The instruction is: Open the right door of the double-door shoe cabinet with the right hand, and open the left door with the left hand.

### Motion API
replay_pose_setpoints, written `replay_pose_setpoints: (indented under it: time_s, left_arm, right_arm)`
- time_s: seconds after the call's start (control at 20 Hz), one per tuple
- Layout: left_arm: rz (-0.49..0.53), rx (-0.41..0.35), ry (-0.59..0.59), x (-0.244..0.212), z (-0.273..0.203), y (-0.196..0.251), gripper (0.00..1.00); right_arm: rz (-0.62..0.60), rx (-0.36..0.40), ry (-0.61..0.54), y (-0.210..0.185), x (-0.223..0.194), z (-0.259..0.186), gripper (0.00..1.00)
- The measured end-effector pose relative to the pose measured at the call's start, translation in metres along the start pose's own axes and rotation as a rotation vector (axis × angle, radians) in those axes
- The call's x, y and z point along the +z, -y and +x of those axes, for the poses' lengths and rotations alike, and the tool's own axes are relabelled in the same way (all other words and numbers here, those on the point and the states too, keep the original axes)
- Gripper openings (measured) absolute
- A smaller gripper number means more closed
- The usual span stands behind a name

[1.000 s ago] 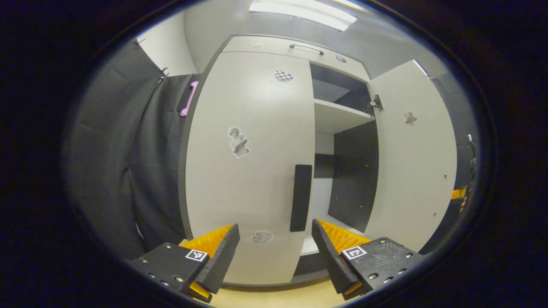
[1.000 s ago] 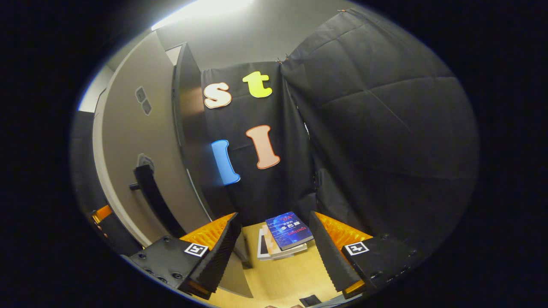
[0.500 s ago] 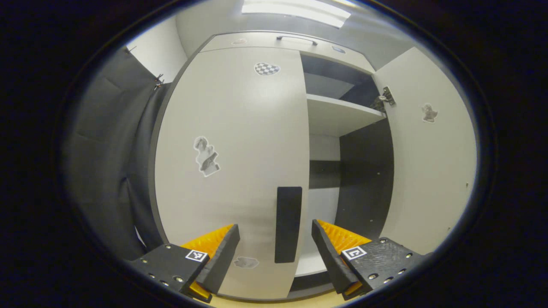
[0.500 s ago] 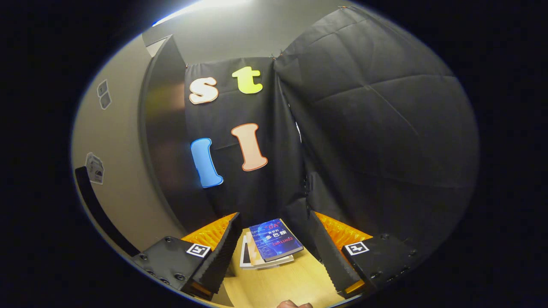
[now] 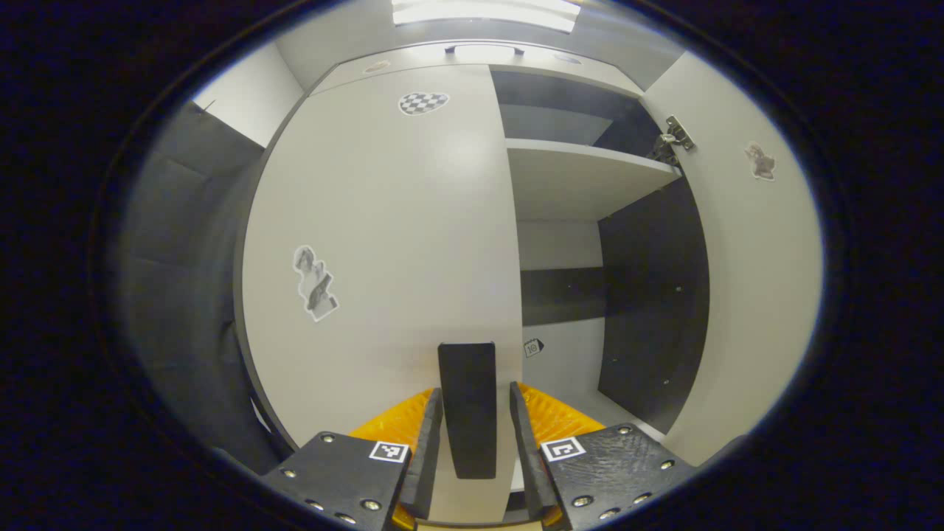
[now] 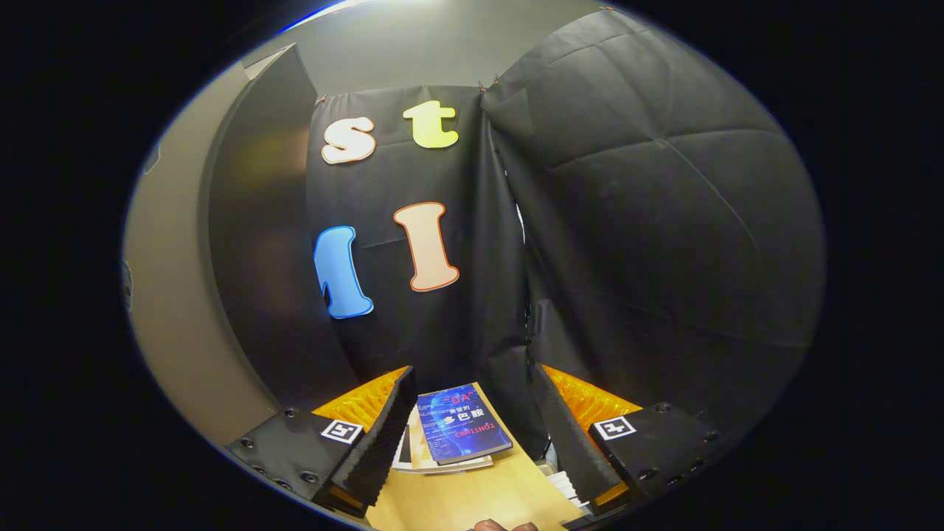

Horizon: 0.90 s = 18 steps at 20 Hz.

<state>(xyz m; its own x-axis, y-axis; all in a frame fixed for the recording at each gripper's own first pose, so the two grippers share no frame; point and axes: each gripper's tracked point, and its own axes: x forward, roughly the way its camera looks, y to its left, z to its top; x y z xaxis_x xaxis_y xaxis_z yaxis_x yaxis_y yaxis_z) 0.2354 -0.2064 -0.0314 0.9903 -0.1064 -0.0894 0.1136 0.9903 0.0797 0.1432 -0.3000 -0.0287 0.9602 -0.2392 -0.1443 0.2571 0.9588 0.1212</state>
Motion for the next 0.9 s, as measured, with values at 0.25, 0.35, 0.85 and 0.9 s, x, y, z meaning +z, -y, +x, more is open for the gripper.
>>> replay_pose_setpoints:
  time_s: [0.25,0.35,0.85,0.9]
  left_arm:
    - [-0.033,0.067,-0.015,-0.003,-0.001,-0.009,0.28]
    - [-0.034,0.082,-0.022,-0.005,0.0,-0.01,0.24]
    - [-0.082,0.058,-0.017,-0.006,-0.004,-0.009,0.05]
    - [-0.085,0.052,-0.014,-0.007,-0.005,-0.009,0.05]
  right_arm:
    - [-0.005,0.039,-0.002,-0.004,0.007,0.021,0.92]
    - [-0.005,0.052,-0.012,-0.005,0.005,0.024,0.98]
    - [0.023,0.042,-0.008,-0.003,0.0,0.017,0.98]
    - [0.02,0.033,-0.005,-0.002,0.001,0.012,0.98]
